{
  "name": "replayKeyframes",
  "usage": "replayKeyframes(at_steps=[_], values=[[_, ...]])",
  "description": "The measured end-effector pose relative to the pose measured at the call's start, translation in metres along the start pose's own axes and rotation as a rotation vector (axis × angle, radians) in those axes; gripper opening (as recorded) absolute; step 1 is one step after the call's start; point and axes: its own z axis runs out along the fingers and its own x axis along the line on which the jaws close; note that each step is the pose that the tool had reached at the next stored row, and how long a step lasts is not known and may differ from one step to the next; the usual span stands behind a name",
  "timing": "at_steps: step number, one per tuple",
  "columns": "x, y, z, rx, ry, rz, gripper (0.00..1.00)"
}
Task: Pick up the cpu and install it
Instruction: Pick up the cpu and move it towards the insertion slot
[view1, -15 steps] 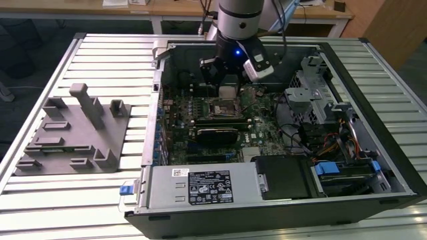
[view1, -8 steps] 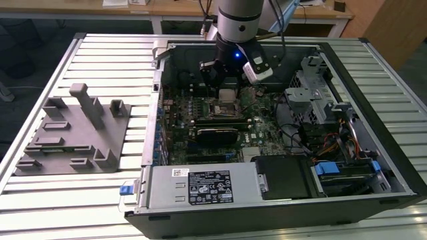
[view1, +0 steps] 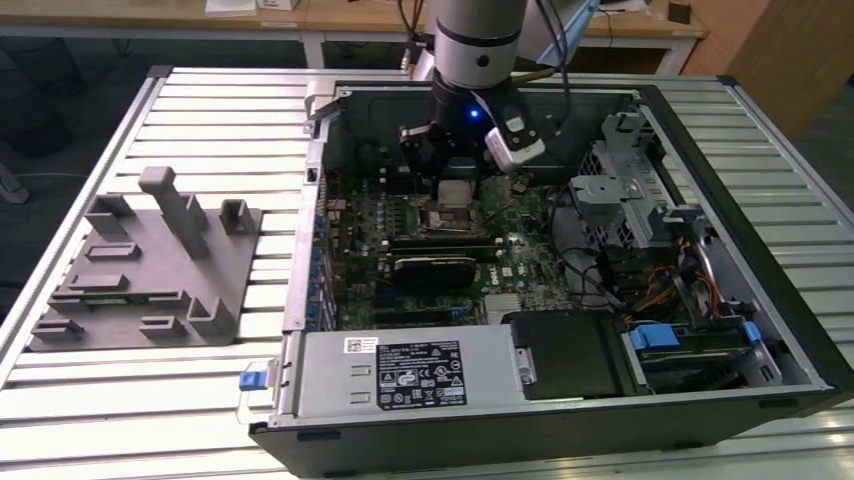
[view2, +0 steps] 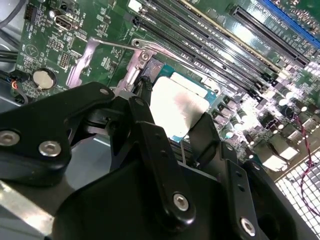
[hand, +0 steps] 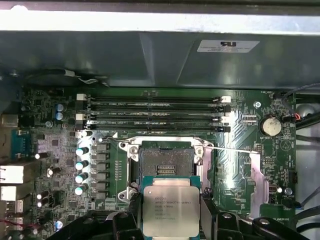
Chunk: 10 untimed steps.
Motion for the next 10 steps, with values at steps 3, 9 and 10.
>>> replayKeyframes(at_steps=[3, 9, 10], values=[[0.0, 0.0001, 0.0017, 0.0012, -0.0026, 0.019, 0.55], [0.0001, 0.0025, 0.0068, 0.0016, -0.0065, 0.047, 0.55], [0.0001, 0.0025, 0.0076, 0.0016, -0.0066, 0.046, 0.55]])
